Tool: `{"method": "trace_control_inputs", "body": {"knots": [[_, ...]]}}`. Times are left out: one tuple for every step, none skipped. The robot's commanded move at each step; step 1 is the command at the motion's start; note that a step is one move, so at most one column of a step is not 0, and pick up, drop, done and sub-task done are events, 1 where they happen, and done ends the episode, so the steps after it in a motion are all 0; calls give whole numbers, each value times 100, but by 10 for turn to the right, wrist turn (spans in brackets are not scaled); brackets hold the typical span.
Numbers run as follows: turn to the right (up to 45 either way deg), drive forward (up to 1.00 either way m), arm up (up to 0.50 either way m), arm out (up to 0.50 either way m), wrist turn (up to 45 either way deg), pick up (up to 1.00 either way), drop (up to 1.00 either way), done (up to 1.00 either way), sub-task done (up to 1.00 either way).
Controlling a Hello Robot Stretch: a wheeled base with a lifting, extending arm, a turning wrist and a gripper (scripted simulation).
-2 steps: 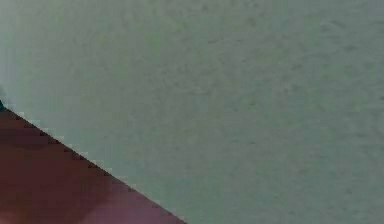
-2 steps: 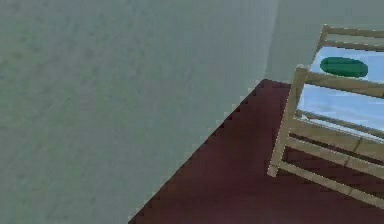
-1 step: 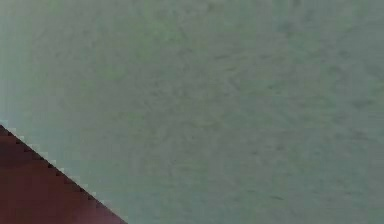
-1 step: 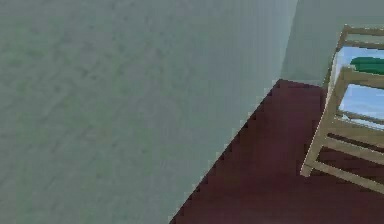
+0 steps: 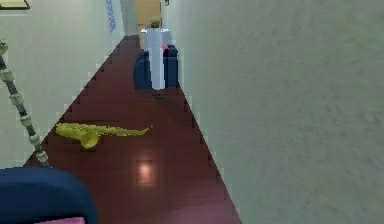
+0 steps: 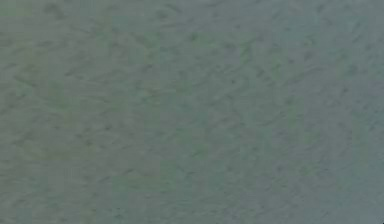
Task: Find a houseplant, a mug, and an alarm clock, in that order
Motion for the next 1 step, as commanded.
{"method": "trace_control_inputs", "body": {"knots": [[-90, 0, 0, 0, 0, 0, 0, 0, 0]]}}
